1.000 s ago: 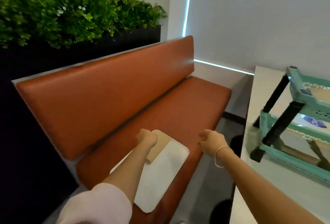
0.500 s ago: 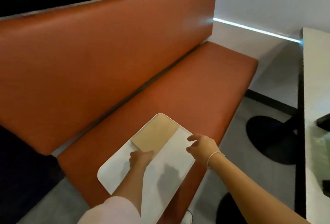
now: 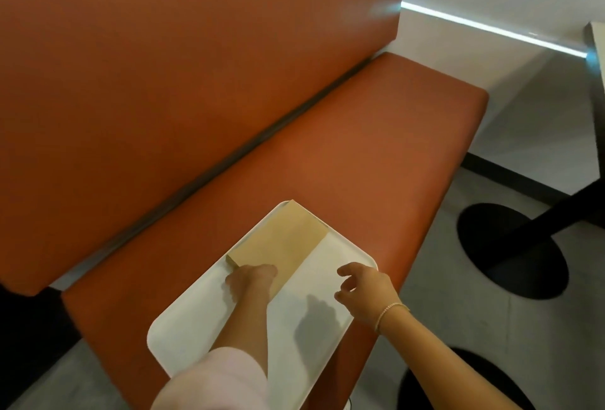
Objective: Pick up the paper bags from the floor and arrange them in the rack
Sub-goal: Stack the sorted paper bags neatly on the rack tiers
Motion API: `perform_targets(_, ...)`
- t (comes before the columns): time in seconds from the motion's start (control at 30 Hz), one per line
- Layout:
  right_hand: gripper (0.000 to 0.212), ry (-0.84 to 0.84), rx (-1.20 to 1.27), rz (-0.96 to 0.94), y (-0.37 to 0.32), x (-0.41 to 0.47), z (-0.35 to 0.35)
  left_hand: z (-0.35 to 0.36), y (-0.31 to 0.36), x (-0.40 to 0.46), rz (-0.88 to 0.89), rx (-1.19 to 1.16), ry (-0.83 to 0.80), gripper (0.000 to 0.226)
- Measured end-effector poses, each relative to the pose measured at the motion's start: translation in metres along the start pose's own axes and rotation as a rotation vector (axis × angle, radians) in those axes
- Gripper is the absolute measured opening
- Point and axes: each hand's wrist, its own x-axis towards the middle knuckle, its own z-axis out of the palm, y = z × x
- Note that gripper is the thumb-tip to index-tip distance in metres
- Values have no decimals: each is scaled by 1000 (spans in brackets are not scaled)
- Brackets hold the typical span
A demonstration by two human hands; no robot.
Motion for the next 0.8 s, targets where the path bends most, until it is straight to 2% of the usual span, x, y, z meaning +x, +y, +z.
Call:
perform_targets(0.1, 44, -5, -4, 6, 2, -1, -2, -1, -2, -1, -27, -54, -56, 57)
perform_targets(0.2, 46, -11, -8, 12, 6, -5, -4, -1, -6, -9, -39, -83, -30, 56)
perform_targets(0.27, 45, -15, -25, 15, 7, -10, -6, 0, -11, -18, -31, -232, -15, 50)
perform_targets(0.33, 44, -17, -38, 19, 9, -17, -9, -1, -18, -30, 8, -374, -5, 48)
perform_targets(0.47, 43, 21, -37, 19, 7, -38, -22, -16, -31, -56, 99, -413, -6, 55)
perform_targets(0.63, 40, 107, -41, -14, 2, -83, -47, -44, -32, -106, 313, -385, -82, 55)
perform_targets(0.8, 40, 221, 6, -20, 12, -145, -70, -83, -38, -175, 659, -111, -145, 57)
